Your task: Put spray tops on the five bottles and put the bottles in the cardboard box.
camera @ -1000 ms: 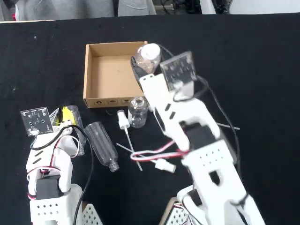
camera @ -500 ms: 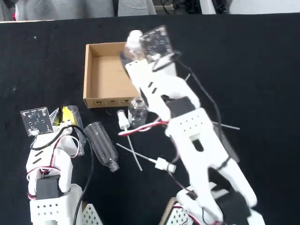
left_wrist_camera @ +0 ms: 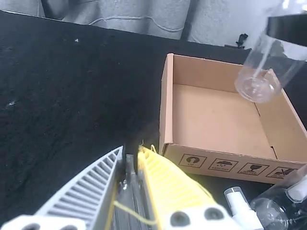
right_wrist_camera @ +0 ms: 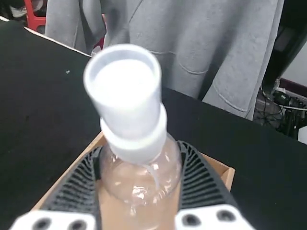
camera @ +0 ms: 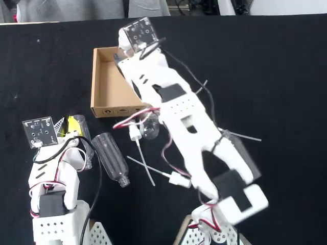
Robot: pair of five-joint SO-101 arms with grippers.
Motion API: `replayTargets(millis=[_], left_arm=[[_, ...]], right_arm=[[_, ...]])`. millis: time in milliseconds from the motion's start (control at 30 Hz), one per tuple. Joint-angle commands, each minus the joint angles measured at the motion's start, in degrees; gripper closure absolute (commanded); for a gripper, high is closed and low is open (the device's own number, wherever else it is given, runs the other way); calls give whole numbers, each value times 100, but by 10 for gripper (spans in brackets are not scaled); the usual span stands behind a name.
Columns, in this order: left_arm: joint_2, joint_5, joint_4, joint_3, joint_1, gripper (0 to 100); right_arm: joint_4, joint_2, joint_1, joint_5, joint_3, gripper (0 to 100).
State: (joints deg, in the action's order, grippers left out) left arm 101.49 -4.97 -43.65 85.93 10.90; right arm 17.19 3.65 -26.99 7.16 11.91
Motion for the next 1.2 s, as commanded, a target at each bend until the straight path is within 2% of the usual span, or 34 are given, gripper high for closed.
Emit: replayTargets(millis=[0, 100, 300, 433, 600, 1167], left_arm=[[88, 62, 123, -48, 57, 952], [88, 62, 123, -48, 57, 952], [88, 53, 114, -48, 75, 952], [88, 0, 114, -110, 444, 952], [97, 0, 123, -127, 549, 952], [97, 0, 114, -171, 690, 952]], right_arm=[[-167, 295, -141, -220, -936, 981], [-167, 734, -141, -510, -1446, 981], [-167, 1543, -141, -571, -2334, 981], [-149, 2026, -141, -571, -2818, 981], [-123, 2422, -211, -571, -3310, 981], [-431, 3284, -545, -527, -3697, 981]])
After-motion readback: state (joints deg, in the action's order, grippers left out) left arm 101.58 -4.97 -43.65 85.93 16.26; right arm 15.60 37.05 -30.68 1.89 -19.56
